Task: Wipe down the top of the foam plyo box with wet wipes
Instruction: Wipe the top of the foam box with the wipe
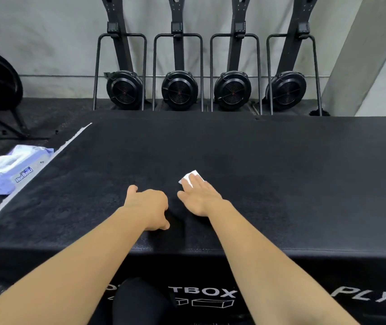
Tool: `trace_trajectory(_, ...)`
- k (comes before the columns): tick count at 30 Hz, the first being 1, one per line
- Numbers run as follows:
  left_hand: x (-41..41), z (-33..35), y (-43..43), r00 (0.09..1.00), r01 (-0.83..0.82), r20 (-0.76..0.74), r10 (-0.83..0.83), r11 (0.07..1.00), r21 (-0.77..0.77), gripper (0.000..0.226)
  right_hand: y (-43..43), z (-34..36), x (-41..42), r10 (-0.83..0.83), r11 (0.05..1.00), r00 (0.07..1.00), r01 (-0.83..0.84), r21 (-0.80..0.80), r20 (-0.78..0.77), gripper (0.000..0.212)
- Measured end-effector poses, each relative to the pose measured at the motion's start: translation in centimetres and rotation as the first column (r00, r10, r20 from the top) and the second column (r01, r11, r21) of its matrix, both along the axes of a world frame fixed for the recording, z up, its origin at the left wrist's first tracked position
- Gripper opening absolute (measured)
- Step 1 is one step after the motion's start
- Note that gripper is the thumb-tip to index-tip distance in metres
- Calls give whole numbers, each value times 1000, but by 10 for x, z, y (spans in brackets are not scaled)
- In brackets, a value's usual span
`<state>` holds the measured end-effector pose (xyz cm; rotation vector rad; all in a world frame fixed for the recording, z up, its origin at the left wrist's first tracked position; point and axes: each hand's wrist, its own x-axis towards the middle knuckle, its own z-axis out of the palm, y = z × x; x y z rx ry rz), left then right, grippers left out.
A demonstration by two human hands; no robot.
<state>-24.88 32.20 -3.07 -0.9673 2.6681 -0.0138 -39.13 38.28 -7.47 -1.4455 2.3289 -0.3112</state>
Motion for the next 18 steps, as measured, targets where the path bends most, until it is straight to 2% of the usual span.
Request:
trace_trajectory(2,-2,1,-6,999,-4,-39,2,999,-36,19,10,4,-16,8,1000,1000,-8,-16,12,50)
trace_trajectory(6,-12,1,-21,993,-31,-120,20,995,-91,24,42,7,-64,-93,994,995,92,-56,-24,45)
trace_trajectory(13,-33,-9,-43,997,-39,-66,41,999,26,107,89,5,-131,-289,957,957,289,-7,-29,44)
trace_trajectory(16,-44,-17,-48,992,-69,-99,82,989,134,120,81,1,-127,-367,930,930,367,3,-6,49)
trace_trajectory(18,-50,-21,-49,986,-94,-120,119,977,192,120,68,-3,-115,-386,922,921,387,-2,-55,55)
